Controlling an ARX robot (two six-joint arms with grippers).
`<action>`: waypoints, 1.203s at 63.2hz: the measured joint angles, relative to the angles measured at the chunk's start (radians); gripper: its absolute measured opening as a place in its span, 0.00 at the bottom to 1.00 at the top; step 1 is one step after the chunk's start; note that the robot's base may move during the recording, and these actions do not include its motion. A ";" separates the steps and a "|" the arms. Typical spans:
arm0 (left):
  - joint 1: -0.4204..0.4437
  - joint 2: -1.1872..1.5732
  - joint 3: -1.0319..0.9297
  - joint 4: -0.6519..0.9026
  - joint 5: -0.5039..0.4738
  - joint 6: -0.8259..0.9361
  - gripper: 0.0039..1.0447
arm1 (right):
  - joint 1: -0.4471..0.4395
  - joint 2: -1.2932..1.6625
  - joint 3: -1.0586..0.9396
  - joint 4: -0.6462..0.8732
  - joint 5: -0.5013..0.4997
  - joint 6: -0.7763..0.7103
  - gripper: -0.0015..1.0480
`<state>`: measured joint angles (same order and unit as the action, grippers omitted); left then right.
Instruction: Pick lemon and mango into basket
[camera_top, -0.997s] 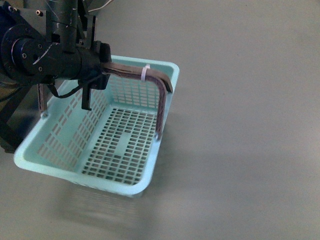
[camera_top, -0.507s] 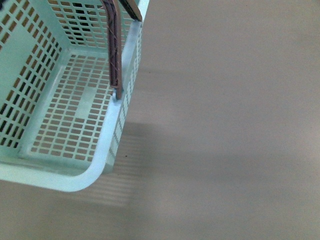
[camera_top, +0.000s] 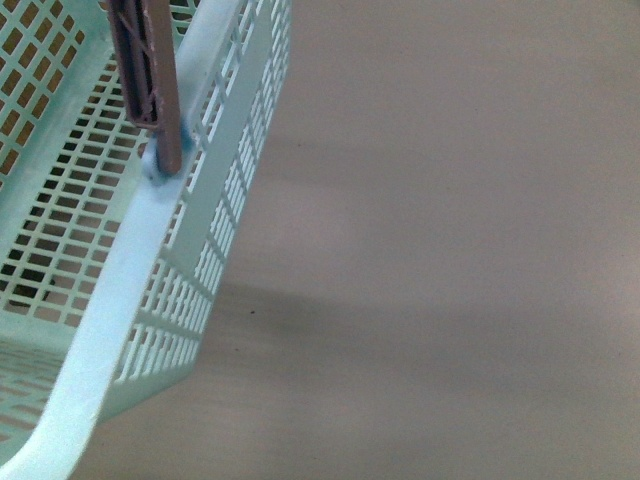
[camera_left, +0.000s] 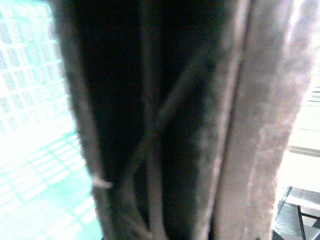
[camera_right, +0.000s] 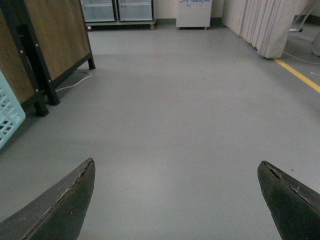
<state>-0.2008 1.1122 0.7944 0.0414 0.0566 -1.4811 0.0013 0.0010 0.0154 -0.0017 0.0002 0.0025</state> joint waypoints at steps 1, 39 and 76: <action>0.000 0.000 0.000 -0.002 0.000 0.002 0.15 | 0.000 0.000 0.000 0.000 0.000 0.000 0.92; 0.000 0.002 0.000 -0.008 -0.003 0.011 0.15 | 0.000 0.000 0.000 0.000 0.000 0.000 0.92; 0.000 0.003 0.000 -0.008 -0.003 0.011 0.15 | 0.000 0.000 0.000 0.000 0.002 0.000 0.92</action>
<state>-0.2012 1.1149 0.7944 0.0330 0.0540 -1.4700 0.0013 0.0010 0.0154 -0.0017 0.0017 0.0025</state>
